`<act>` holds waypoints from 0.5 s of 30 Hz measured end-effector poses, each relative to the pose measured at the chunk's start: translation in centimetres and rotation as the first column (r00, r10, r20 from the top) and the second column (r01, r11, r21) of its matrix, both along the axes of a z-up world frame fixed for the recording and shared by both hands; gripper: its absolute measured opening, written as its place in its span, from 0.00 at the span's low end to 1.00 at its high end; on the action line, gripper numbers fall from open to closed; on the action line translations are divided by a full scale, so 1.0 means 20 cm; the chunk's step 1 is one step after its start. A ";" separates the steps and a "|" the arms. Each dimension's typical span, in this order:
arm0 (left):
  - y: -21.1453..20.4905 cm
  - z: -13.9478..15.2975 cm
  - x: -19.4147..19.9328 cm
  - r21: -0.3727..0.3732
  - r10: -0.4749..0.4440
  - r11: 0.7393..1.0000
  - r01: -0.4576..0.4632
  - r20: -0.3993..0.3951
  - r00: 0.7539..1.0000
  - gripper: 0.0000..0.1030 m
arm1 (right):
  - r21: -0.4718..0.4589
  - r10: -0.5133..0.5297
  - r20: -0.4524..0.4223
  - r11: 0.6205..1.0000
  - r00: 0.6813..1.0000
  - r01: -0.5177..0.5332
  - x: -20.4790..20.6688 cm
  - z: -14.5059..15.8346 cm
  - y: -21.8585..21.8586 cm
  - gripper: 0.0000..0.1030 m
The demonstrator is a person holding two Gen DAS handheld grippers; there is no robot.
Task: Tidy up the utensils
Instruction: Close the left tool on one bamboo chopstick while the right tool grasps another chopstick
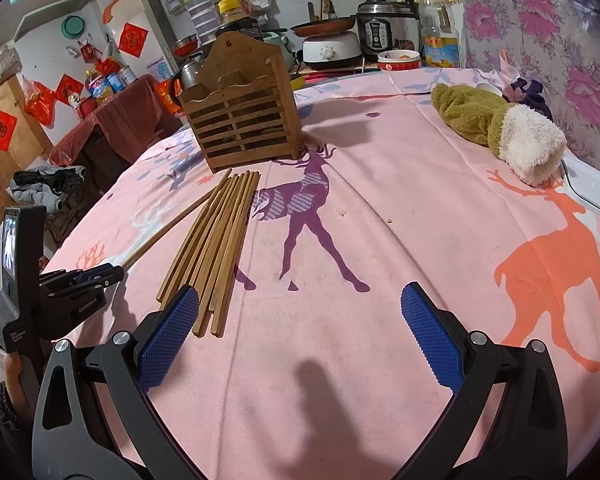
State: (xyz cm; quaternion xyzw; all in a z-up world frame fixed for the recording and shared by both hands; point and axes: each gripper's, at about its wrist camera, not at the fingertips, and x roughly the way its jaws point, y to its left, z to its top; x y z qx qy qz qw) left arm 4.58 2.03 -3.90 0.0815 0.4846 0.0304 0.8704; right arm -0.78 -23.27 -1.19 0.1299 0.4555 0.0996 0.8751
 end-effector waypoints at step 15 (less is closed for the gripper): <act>0.03 -0.01 0.03 0.005 0.038 0.999 -0.038 0.006 0.999 0.07 | -0.083 0.074 0.055 0.994 0.996 -0.069 -0.03 0.01 0.09 0.95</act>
